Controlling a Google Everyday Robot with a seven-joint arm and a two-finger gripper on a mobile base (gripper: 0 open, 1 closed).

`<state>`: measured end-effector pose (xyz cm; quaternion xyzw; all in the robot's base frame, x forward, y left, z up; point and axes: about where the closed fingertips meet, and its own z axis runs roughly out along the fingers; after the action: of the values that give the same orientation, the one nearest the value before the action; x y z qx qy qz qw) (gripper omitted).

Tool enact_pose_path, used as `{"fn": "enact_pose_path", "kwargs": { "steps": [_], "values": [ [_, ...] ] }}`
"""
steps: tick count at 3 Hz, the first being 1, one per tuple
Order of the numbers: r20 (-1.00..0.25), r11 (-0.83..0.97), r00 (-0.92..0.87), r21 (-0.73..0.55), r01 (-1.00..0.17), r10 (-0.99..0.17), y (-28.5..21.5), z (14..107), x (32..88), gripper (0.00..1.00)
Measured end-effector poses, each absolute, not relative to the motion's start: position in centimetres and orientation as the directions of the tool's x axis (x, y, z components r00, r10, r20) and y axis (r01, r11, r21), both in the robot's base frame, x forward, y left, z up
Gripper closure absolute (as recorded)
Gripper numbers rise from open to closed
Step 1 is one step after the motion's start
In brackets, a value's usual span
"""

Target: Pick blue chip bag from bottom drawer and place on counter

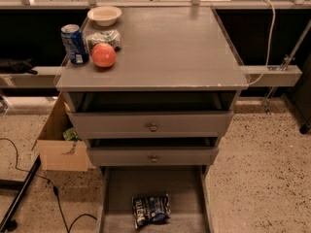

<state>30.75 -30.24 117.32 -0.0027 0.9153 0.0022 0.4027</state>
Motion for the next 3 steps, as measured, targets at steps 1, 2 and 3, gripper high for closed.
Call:
{"fn": "enact_pose_path", "kwargs": {
  "steps": [1, 2, 3],
  "values": [
    [-0.737, 1.000, -0.676, 0.002, -0.007, -0.003, -30.24, 117.32, 30.75, 0.00],
    [-0.737, 1.000, -0.676, 0.002, -0.007, -0.003, -30.24, 117.32, 30.75, 0.00],
    [-0.737, 1.000, -0.676, 0.002, -0.007, -0.003, -30.24, 117.32, 30.75, 0.00]
  ]
}}
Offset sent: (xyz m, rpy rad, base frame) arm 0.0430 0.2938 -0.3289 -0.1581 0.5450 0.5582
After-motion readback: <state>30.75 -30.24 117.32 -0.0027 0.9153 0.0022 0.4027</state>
